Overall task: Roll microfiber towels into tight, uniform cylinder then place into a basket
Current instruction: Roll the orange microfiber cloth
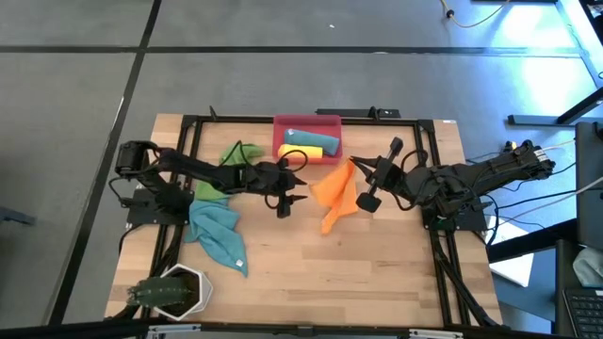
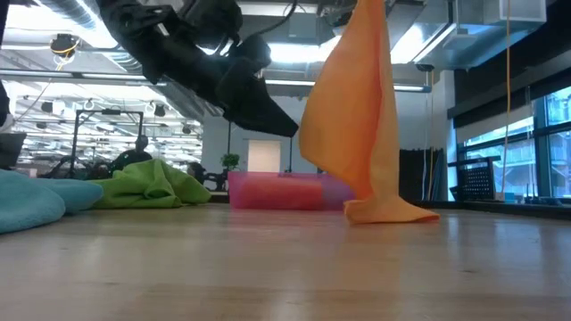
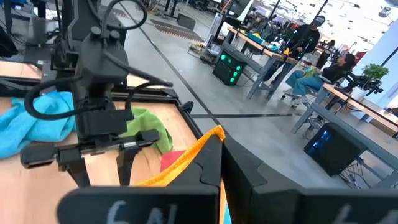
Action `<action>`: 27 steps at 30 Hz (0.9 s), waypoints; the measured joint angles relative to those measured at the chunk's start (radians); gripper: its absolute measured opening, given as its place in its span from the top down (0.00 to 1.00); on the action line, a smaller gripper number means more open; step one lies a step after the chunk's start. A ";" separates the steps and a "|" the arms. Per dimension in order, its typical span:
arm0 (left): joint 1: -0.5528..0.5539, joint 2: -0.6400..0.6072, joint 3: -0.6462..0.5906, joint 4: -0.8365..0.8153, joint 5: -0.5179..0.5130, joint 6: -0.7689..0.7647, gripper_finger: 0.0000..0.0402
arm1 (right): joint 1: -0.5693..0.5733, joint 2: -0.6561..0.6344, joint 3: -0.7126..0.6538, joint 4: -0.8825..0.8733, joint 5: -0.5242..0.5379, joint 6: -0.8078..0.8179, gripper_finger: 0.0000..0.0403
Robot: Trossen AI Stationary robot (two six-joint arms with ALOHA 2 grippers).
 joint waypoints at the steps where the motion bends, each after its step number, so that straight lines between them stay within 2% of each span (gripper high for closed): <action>1: 0.001 0.000 0.000 0.007 0.001 0.008 0.52 | 0.000 0.000 0.000 -0.004 0.000 0.001 0.98; 10: 0.034 0.000 0.000 0.140 0.009 0.126 0.52 | 0.000 0.000 -0.003 0.008 0.000 0.002 0.98; 15: 0.061 0.000 0.000 0.139 0.185 0.126 0.52 | 0.000 0.000 -0.004 0.016 0.000 0.002 0.98; 17: 0.056 0.012 0.000 0.152 0.219 0.130 0.52 | 0.000 0.000 -0.004 0.021 0.000 0.001 0.98; 27: 0.053 0.130 0.001 0.199 0.222 0.130 0.52 | 0.000 0.000 -0.004 0.028 0.000 -0.002 0.98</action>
